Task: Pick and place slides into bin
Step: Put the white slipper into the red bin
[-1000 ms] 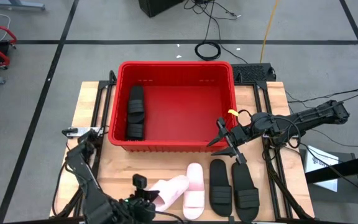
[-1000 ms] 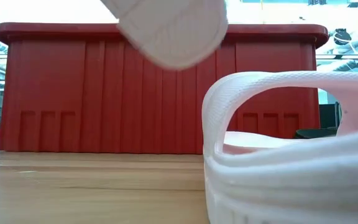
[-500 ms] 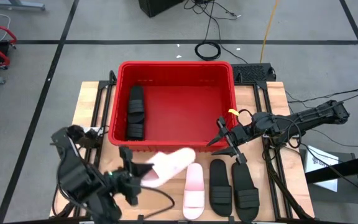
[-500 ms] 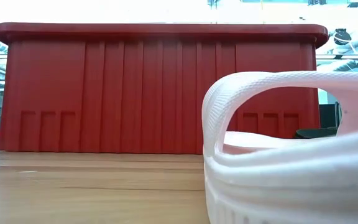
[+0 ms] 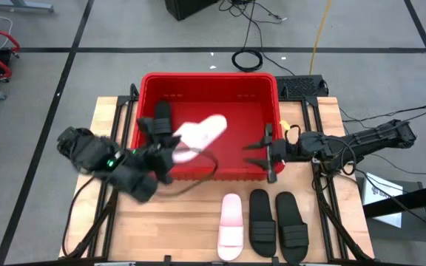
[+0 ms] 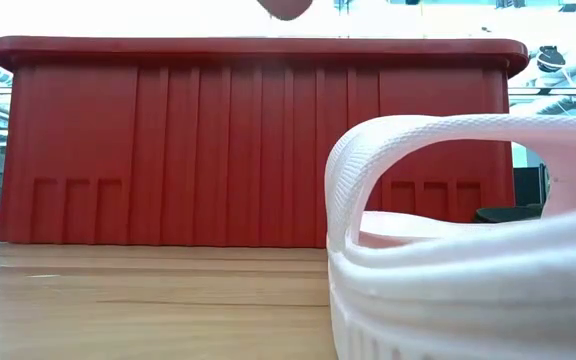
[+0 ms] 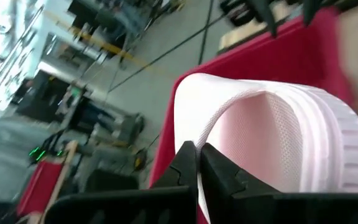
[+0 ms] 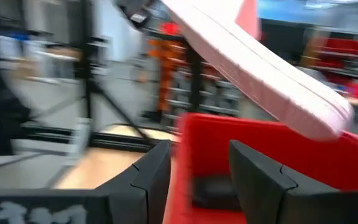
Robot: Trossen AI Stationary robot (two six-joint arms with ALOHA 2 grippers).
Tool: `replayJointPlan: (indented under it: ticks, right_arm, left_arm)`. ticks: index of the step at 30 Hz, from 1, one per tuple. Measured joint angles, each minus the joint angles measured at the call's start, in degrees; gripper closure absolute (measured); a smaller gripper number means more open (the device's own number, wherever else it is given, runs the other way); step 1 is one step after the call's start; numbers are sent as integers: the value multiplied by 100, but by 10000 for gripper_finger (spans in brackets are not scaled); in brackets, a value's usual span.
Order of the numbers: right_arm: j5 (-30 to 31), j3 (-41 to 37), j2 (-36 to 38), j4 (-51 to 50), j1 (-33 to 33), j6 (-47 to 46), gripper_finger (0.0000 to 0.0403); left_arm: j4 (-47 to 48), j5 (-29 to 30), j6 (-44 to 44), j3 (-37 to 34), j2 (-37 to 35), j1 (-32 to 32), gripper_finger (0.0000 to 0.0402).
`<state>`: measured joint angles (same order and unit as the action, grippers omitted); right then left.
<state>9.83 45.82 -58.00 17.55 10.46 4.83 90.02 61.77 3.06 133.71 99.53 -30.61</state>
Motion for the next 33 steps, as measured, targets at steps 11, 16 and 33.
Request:
replayJointPlan:
  ticks: [11,16,33]
  right_arm:
    - [352,0,0,-275,-737,139,250]
    - [347,0,0,-329,-941,271,250]
    - [-422,0,4,-279,-1494,310,250]
  left_arm:
    - [2,-998,-813,-8,4,1915,401]
    - [-15,-1155,-856,-328,-83,2468,401]
    - [-2507,-1876,-705,-4793,-1504,3464,401]
